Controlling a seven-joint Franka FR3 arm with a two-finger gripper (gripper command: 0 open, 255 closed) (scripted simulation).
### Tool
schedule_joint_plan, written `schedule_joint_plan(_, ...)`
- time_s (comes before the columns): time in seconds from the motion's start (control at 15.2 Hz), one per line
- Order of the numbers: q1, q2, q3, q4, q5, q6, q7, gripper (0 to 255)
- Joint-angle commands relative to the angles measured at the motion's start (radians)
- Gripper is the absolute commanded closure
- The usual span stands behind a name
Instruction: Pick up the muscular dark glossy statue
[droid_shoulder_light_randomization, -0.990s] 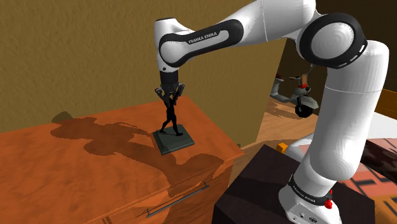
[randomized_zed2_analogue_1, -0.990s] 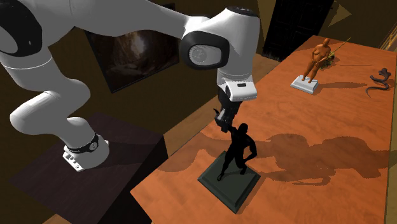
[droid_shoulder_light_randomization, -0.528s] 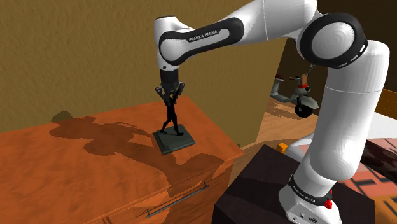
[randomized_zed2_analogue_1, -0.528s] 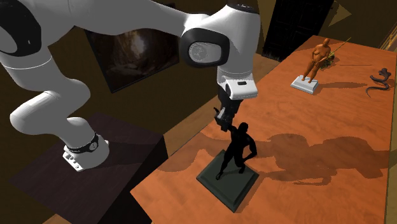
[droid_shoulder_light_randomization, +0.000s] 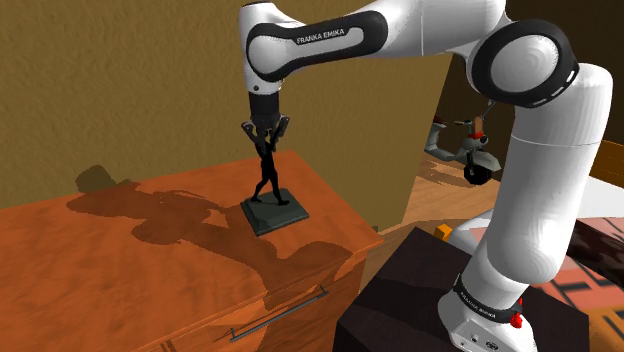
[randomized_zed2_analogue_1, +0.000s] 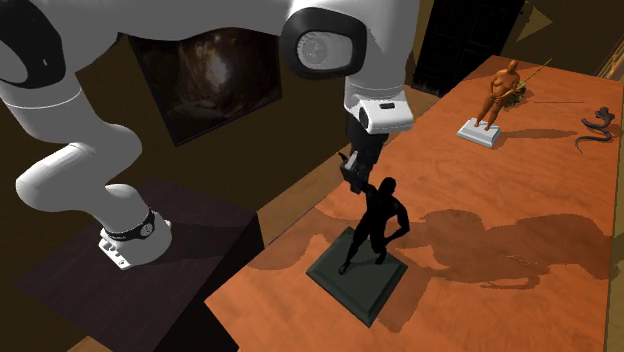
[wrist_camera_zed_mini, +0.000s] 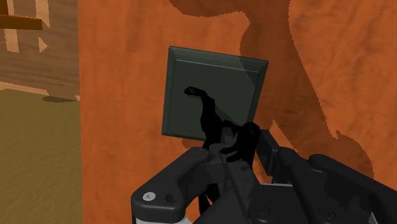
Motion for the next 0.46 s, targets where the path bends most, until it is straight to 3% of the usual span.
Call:
schedule_joint_plan(0.0, 0.0, -0.006, 0.001, 0.02, 0.002, -0.024, -0.001, 255)
schedule_joint_plan(0.4, 0.003, -0.002, 0.002, 0.08, 0.001, -0.081, -0.003, 255)
